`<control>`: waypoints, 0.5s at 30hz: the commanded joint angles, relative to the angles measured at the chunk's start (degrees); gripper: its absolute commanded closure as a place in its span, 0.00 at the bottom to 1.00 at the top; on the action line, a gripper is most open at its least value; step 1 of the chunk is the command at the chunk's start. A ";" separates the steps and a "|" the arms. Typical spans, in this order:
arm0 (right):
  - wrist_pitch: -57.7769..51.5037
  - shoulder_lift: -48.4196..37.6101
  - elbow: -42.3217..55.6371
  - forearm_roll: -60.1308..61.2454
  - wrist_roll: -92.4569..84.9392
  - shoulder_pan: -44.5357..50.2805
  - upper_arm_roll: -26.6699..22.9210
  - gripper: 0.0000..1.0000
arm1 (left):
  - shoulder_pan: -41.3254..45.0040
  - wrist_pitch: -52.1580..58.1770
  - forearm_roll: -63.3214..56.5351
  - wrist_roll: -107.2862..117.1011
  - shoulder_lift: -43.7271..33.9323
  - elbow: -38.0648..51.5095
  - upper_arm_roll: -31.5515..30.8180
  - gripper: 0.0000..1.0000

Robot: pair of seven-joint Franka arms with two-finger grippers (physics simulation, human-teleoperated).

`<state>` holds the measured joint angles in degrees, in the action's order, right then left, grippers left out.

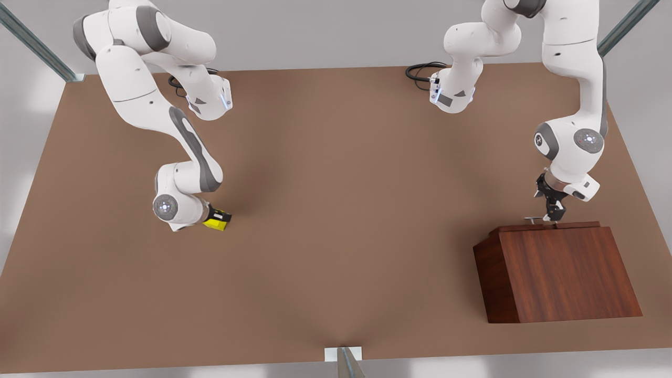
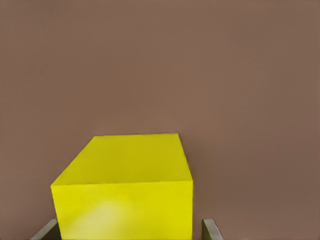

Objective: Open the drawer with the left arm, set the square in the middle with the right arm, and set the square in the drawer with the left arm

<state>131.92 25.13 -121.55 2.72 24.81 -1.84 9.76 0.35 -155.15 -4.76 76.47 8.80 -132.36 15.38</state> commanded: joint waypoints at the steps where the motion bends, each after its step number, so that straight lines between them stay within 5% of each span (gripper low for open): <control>1: 0.00 0.01 0.00 0.00 -0.02 0.00 0.00 0.00 | 0.00 0.02 0.02 -0.01 -0.02 0.00 0.00 0.00; 6: 0.09 0.89 0.09 0.00 -1.69 0.44 0.00 0.01 | 0.00 3.35 -0.07 0.08 -1.07 0.00 0.00 0.00; 9: 0.00 1.32 0.97 0.00 -1.78 0.26 -0.09 0.24 | 0.00 4.59 -0.07 0.17 -1.42 -0.09 0.00 0.00; 15: 2.46 2.91 1.23 -0.26 -1.87 0.00 -0.26 0.24 | 0.00 7.14 -0.07 0.17 -2.30 -0.17 0.00 0.00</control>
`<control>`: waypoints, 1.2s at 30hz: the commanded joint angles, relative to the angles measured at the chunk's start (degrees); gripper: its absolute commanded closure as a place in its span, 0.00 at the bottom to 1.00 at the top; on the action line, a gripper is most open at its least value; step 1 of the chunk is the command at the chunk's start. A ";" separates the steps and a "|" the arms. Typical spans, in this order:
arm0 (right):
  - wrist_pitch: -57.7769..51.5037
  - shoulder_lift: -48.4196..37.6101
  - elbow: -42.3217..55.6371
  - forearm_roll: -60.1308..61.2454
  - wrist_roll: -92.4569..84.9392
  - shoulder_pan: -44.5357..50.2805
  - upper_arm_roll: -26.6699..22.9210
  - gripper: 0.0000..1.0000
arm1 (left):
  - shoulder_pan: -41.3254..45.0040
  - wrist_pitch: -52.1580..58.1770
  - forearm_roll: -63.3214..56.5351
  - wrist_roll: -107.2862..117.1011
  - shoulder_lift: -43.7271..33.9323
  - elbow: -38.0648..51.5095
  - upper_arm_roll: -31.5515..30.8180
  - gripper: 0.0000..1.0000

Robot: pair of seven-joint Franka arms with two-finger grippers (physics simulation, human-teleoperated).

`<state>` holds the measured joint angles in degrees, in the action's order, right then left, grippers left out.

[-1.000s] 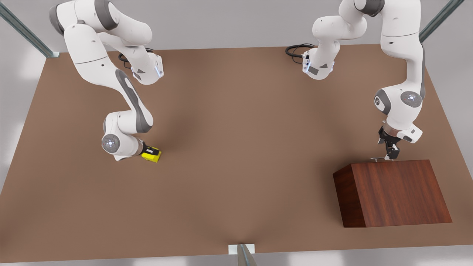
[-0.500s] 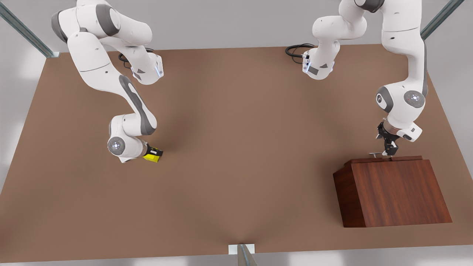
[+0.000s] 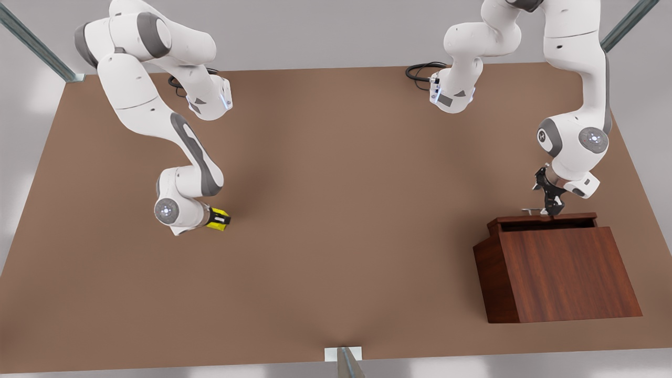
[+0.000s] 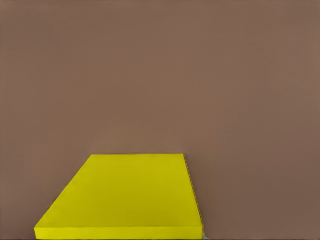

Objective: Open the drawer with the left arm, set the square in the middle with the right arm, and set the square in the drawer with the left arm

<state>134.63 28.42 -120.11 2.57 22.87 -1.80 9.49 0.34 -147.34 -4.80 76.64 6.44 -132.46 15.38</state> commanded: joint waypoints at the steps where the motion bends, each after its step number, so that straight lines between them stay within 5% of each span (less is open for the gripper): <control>1: 0.02 0.06 0.05 -0.11 0.07 0.05 0.00 0.24 | 0.01 0.21 -0.04 0.00 -0.11 0.01 0.00 0.00; 5: -0.15 -0.12 0.14 -0.11 0.16 0.22 0.00 0.25 | 0.01 2.67 -0.04 0.00 -0.99 0.01 0.00 0.00; 7: -0.86 -0.64 0.58 -0.11 0.16 0.22 0.00 0.38 | 0.01 3.20 -0.04 0.00 -1.34 0.01 0.00 0.00; 15: -7.89 -5.92 4.97 0.33 1.03 0.66 1.76 0.38 | 0.01 6.10 -0.04 0.09 -2.13 -0.08 0.00 0.00; 19: -12.19 -3.99 14.72 1.47 13.16 2.76 8.70 0.38 | 0.01 6.72 -0.04 0.09 -2.31 -0.35 0.00 0.00; 29: -12.19 19.39 51.72 -2.92 59.48 33.09 8.18 0.38 | 0.01 8.30 -0.04 0.00 -3.28 -1.23 0.00 0.00; 36: -22.56 28.18 68.69 -3.01 83.56 54.10 -7.20 0.37 | 0.01 10.23 -0.04 -0.18 -4.24 -1.23 0.09 0.00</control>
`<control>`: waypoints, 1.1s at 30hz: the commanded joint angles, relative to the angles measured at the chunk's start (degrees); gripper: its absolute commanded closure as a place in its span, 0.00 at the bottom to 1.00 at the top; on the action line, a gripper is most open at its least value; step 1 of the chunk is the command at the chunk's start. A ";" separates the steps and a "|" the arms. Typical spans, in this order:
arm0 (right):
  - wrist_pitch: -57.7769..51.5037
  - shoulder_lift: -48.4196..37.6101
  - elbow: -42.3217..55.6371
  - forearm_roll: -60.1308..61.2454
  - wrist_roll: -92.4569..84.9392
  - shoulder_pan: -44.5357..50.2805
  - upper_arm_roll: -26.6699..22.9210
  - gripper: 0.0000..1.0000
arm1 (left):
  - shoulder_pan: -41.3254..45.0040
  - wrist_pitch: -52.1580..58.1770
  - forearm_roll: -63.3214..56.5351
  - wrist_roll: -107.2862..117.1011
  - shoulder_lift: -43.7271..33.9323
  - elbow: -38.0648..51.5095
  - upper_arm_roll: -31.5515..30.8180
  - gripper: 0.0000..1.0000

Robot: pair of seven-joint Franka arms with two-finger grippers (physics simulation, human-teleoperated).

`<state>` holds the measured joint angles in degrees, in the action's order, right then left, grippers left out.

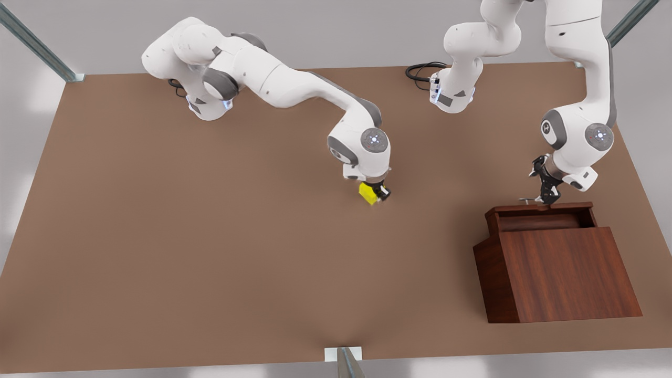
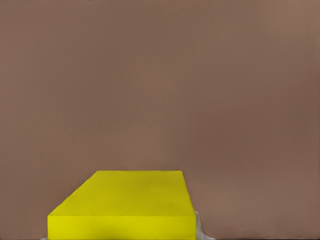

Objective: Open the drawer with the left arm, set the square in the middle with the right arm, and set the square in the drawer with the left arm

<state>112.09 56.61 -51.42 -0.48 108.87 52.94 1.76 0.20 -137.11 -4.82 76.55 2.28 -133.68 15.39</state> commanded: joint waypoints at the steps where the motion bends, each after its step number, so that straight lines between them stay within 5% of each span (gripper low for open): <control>1: -0.47 -0.01 0.01 0.04 2.21 0.15 -0.09 0.37 | 0.15 0.00 -0.02 0.01 0.00 0.00 0.08 0.00; 9: 4.62 4.29 1.85 0.13 6.88 0.15 0.26 0.37 | 0.15 2.90 -0.02 0.10 -0.61 -0.09 0.08 0.00; 18: 7.79 7.81 1.85 0.48 -7.98 0.15 2.72 0.37 | 0.15 5.37 -0.02 0.10 -1.49 -0.09 -0.01 0.00; 20: 9.55 8.95 1.85 0.48 -7.89 0.15 3.77 0.31 | 0.15 5.80 -0.02 0.10 -1.49 -0.09 -0.01 0.00; 22: 9.46 8.87 1.76 0.83 -7.80 0.15 3.77 0.04 | 0.15 6.33 -0.02 0.18 -1.58 -0.09 -0.01 0.00; 29: 8.85 8.08 1.85 0.92 -7.89 -0.29 3.69 0.04 | 0.15 8.35 -0.02 0.27 -2.28 0.00 -0.01 0.00; 33: -0.99 -3.61 -0.08 1.27 -18.15 -9.25 5.44 0.03 | 0.24 13.88 0.33 0.80 -5.27 0.62 -0.62 0.00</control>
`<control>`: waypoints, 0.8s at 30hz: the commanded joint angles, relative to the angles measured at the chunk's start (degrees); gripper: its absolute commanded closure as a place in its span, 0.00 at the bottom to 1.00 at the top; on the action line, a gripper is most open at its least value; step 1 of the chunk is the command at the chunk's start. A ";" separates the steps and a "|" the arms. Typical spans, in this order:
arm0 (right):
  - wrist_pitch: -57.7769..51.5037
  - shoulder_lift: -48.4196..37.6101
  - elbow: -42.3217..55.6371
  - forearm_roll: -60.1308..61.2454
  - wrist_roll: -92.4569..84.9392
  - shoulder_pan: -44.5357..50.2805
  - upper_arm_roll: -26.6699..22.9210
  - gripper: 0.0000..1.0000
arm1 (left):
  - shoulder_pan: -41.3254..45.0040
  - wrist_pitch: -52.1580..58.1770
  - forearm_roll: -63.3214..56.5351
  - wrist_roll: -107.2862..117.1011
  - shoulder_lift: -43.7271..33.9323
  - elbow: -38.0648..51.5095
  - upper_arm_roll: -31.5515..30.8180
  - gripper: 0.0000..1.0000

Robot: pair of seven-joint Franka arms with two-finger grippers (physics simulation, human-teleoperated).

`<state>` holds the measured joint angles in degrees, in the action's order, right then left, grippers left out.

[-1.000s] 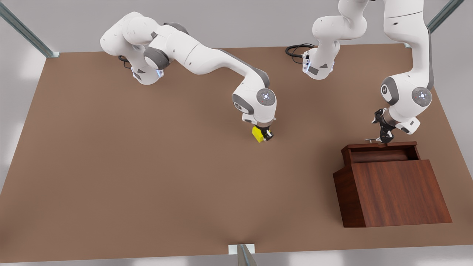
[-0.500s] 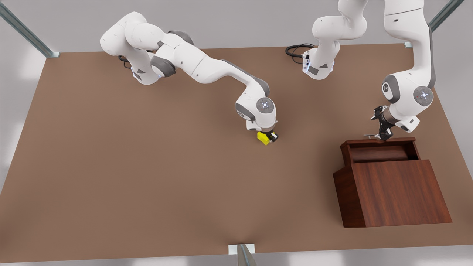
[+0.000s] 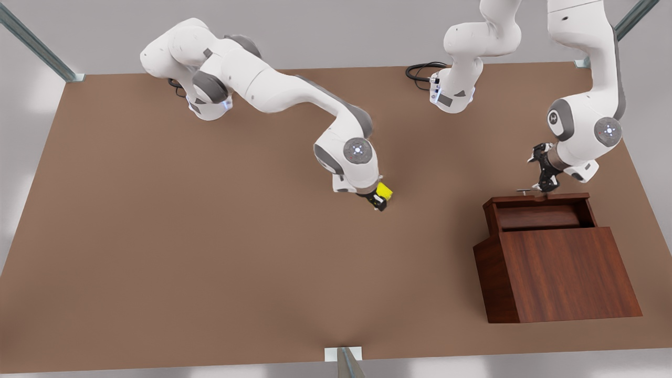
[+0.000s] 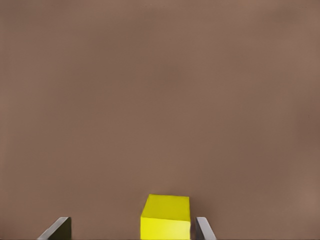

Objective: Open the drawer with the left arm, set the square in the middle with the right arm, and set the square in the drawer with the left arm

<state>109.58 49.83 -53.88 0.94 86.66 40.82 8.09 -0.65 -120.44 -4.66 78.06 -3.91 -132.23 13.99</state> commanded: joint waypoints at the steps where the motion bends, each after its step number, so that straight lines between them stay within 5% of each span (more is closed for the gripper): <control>1: -0.59 -2.27 -2.01 -0.06 -2.28 -0.91 0.08 0.03 | 1.35 2.13 0.44 0.86 -0.48 0.74 -0.88 0.00; 5: -5.15 -29.26 -27.42 -0.67 -34.52 -22.00 -0.27 0.00 | 1.71 29.82 7.65 5.70 4.69 31.66 -16.79 0.00; 7: -8.68 -32.07 -27.16 -0.59 -54.56 -33.51 -0.27 0.00 | 1.79 31.76 2.56 -8.52 13.31 45.39 -29.27 0.00; 10: -10.17 -32.34 -27.51 -0.58 -64.77 -38.09 -2.11 0.00 | 7.95 28.78 -0.35 -37.27 22.09 52.33 -35.78 0.00; 13: -10.35 -31.99 -26.81 -0.23 -73.48 -41.35 -2.11 0.00 | 10.23 25.44 -0.70 -79.47 25.61 50.67 -36.57 0.00; 18: -10.35 -31.81 -26.54 -0.67 -75.85 -39.77 -1.67 0.00 | 19.64 12.86 -1.41 -78.15 28.61 42.84 -35.87 0.00; 24: -12.37 -31.55 -25.75 -0.50 -76.03 -39.76 -1.68 0.00 | 20.08 -0.41 -1.76 -75.16 28.52 27.29 -34.20 0.00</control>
<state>97.20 18.53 -79.48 0.37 10.63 1.11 6.41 19.46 -121.34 -6.25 2.45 24.70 -105.23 -19.25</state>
